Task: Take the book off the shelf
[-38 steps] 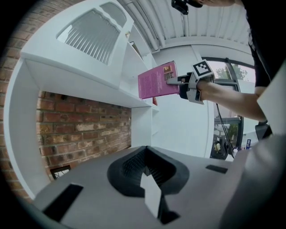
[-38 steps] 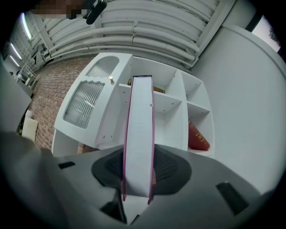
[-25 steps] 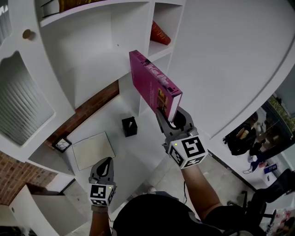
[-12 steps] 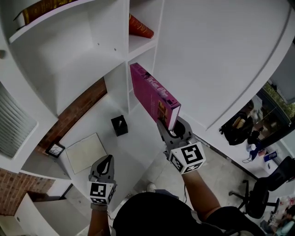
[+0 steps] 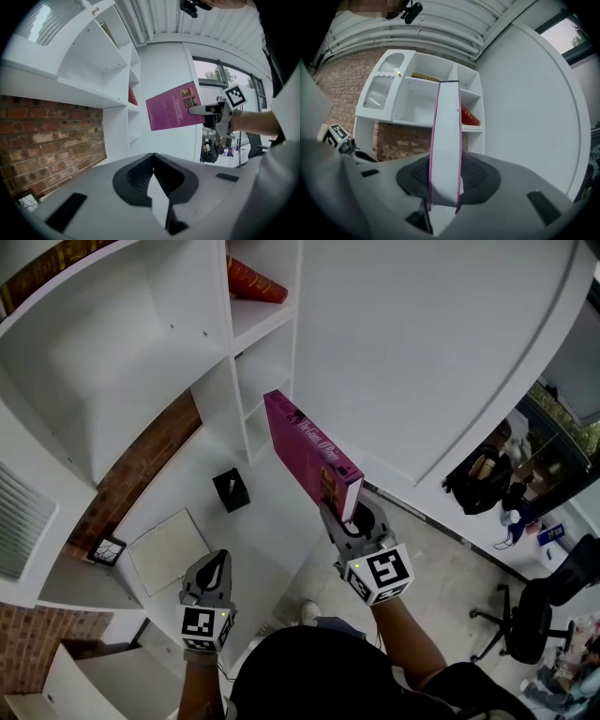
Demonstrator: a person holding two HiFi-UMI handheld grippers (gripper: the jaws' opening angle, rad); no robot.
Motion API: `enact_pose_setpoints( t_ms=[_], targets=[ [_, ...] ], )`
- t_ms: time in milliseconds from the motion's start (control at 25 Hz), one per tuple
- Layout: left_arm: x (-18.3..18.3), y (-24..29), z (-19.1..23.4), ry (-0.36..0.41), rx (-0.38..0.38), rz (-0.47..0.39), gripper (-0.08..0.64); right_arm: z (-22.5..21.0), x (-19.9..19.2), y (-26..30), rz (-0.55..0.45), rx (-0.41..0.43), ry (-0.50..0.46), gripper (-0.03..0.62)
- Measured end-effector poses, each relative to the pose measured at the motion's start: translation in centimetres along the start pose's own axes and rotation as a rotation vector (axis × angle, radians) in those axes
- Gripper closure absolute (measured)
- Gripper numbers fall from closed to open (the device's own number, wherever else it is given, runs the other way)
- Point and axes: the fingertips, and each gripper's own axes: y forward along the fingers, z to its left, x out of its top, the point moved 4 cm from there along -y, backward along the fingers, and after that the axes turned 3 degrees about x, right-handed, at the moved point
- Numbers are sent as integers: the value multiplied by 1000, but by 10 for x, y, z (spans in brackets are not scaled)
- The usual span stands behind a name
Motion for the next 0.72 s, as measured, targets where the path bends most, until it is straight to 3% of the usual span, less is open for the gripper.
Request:
enact_pose_setpoints(
  t_ms=[440,720],
  targets=[
    [-2,11,-13,-1,-35,11,551,9,-42,-36,75,-1,-35,449],
    [7,19,-13,37,-42,-53,551,11,-63,-46,112,1,-25,449]
  ],
)
